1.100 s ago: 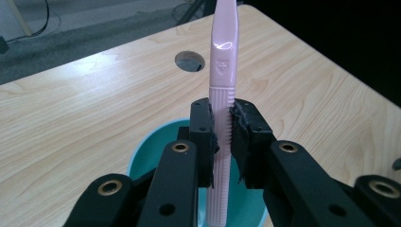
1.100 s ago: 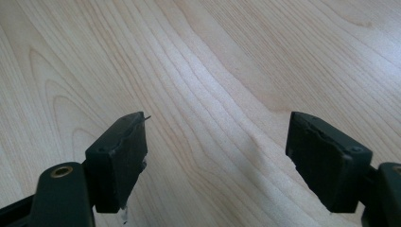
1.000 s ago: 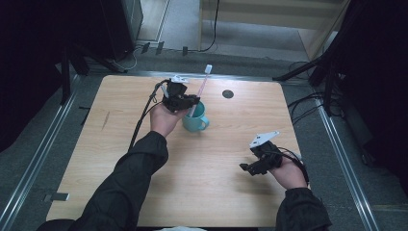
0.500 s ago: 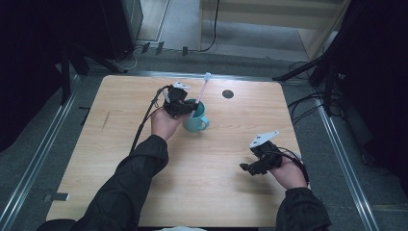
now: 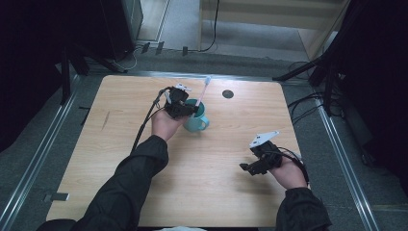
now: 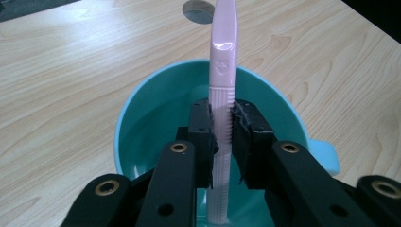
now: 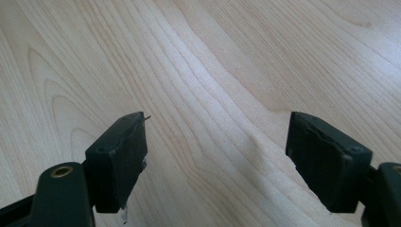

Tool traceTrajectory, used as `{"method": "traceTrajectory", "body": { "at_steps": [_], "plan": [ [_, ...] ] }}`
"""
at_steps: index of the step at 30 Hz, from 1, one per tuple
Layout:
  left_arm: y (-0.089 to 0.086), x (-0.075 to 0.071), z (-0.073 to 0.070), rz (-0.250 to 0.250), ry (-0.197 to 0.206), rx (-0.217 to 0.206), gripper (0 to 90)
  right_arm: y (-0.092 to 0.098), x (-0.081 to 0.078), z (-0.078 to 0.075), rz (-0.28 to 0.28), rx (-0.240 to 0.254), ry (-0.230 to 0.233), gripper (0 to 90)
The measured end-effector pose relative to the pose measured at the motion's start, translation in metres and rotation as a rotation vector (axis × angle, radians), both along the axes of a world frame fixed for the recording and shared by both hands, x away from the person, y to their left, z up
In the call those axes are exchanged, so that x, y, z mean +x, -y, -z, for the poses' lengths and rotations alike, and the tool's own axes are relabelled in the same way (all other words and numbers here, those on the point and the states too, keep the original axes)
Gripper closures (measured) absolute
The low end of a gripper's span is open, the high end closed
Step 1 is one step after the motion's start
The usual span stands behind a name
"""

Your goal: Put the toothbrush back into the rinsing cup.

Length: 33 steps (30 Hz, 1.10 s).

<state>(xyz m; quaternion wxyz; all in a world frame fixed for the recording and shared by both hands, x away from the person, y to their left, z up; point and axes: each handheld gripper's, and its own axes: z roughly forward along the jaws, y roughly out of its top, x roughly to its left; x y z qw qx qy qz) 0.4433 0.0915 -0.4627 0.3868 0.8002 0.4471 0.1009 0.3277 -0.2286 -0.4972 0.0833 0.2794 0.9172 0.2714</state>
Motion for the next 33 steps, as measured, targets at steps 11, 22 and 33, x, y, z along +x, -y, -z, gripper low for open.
{"method": "traceTrajectory", "body": {
  "at_steps": [11, 22, 33],
  "plan": [
    [-0.003, -0.003, -0.009, 0.001, 0.002, -0.014, 71.0, 0.0, 0.0, 0.0, -0.004, -0.002, 0.001, 21.2],
    [-0.014, -0.015, -0.029, 0.043, -0.003, 0.013, 63.3, 0.0, 0.0, 0.001, 0.0, -0.004, -0.007, 21.2],
    [-0.033, -0.037, -0.043, 0.117, -0.04, 0.05, 54.2, -0.001, 0.0, 0.002, -0.003, -0.013, -0.007, 21.2]
  ]
}}
